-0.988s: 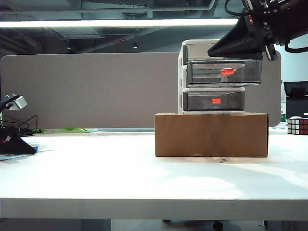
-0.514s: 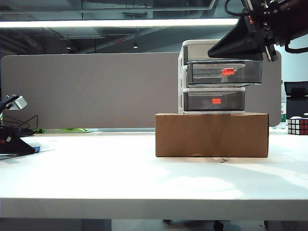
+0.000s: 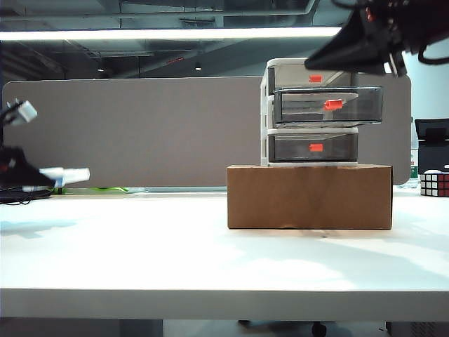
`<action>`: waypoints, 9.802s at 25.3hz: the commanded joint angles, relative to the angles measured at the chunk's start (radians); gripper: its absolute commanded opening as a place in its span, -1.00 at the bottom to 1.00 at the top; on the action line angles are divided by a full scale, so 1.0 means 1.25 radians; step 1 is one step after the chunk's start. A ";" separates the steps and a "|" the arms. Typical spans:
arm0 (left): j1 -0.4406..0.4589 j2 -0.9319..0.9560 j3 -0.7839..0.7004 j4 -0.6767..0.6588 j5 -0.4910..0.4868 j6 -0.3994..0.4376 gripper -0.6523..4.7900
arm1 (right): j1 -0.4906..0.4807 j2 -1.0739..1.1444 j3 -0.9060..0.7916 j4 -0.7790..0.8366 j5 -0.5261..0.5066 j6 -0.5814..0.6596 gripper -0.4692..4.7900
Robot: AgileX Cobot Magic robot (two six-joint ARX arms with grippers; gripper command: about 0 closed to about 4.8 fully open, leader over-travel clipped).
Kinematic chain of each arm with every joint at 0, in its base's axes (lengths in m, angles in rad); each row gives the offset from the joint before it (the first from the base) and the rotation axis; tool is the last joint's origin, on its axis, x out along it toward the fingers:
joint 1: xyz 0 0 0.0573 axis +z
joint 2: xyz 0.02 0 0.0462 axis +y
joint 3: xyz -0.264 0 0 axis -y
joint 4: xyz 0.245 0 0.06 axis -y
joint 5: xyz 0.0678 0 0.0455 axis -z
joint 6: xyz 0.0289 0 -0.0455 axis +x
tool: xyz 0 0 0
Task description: Open the second layer of the drawer on the table, pick up a bottle of cleaner on the table and put it in, and finally close the drawer.
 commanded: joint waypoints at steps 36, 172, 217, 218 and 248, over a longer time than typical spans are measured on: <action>-0.760 -0.092 0.295 -0.075 -0.265 -0.139 -0.53 | -0.139 -0.419 0.005 -0.257 0.056 -0.013 -0.84; -0.677 -0.839 -0.431 0.045 -0.685 -0.214 -0.78 | -0.119 -0.464 -0.111 -0.176 0.264 -0.045 -0.84; -0.449 -1.435 -0.828 -0.005 -0.684 -0.411 -0.78 | -0.132 -1.019 -0.626 -0.156 0.513 0.022 -0.84; -0.423 -1.435 -0.828 -0.002 -0.661 -0.416 -0.78 | -0.135 -1.019 -0.626 -0.156 0.513 0.022 -0.84; -0.227 -1.434 -0.827 -0.053 -0.579 -0.457 -0.78 | -0.134 -1.019 -0.625 -0.131 0.559 0.018 -0.82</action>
